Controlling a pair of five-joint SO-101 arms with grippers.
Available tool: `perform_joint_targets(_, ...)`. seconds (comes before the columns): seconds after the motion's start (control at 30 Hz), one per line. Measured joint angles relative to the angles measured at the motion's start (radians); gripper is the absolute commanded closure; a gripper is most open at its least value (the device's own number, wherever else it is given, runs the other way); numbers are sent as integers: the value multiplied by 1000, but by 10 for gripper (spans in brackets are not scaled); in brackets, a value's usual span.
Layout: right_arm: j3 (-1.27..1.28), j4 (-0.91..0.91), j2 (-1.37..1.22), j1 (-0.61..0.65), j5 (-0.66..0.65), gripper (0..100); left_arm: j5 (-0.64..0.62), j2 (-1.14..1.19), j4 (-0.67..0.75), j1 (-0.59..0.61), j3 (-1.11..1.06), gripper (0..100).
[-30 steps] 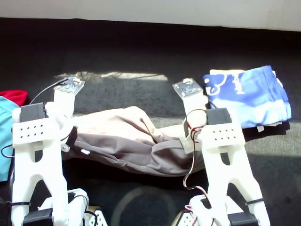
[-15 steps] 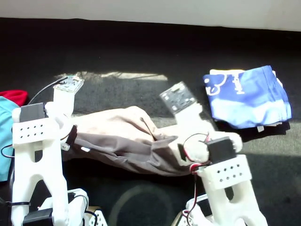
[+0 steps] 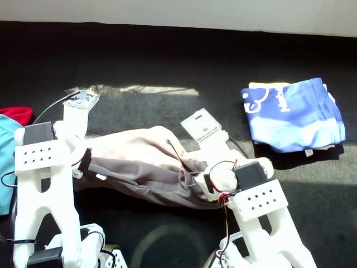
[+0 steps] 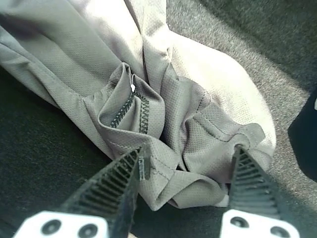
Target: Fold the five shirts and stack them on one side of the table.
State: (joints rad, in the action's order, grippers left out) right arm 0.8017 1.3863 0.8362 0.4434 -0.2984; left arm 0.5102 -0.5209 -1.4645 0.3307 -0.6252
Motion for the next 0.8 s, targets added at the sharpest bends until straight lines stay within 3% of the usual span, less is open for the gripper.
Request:
perform_joint_targets(0.23,57,-26,3,11,0,722,0,0,0,0,0,991)
perform_joint_targets(0.57,180,-83,3,97,0,889,0,0,0,0,0,991)
perform_joint_targets(0.8,195,-83,3,110,0,896,0,0,0,0,0,991)
